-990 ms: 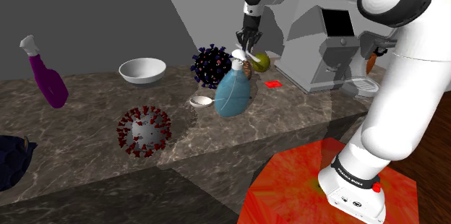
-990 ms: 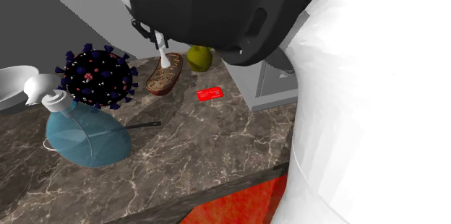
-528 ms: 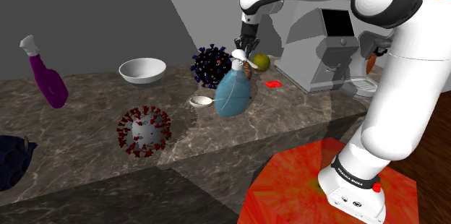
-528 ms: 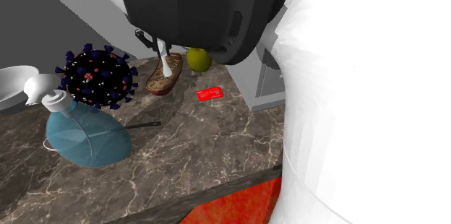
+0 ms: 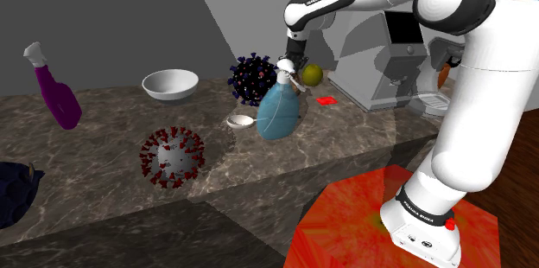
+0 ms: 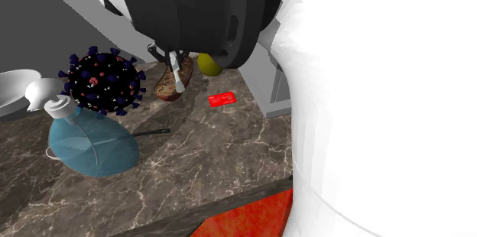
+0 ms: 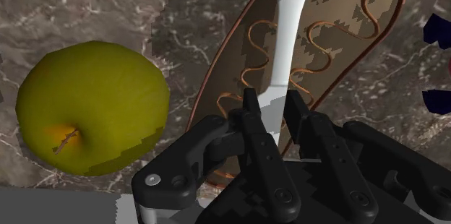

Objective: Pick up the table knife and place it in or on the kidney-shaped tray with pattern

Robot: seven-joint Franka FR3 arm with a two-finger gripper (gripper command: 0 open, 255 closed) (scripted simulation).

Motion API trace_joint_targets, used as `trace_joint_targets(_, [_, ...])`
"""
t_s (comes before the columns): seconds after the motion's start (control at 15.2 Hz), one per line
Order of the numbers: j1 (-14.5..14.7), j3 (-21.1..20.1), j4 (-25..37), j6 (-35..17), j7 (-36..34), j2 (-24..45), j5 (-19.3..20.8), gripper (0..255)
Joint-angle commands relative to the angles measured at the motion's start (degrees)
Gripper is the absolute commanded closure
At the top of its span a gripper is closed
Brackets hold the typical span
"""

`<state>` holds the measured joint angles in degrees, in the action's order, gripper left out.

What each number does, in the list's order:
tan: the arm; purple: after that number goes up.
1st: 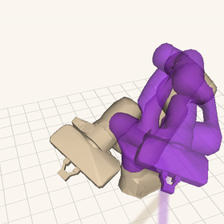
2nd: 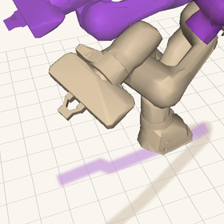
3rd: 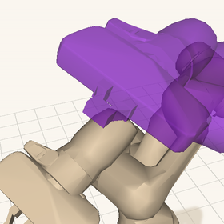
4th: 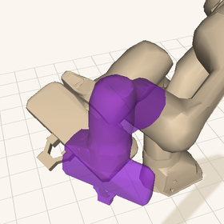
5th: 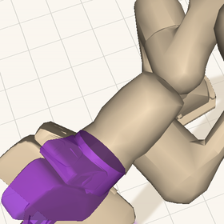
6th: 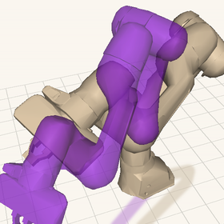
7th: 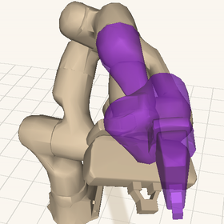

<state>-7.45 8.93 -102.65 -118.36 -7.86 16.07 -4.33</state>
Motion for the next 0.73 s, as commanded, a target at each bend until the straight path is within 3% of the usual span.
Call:
trace_joint_targets(0.0, [0.0,0.0,-0.4,-0.7,0.0,0.3,-0.1,255])
trace_joint_targets(0.46, [0.0,0.0,-0.4,-0.7,0.0,0.3,-0.1,255])
trace_joint_targets(0.53, [0.0,0.0,-0.4,-0.7,0.0,0.3,-0.1,0])
trace_joint_targets(0.66, [0.0,0.0,-0.4,-0.7,0.0,0.3,-0.1,0])
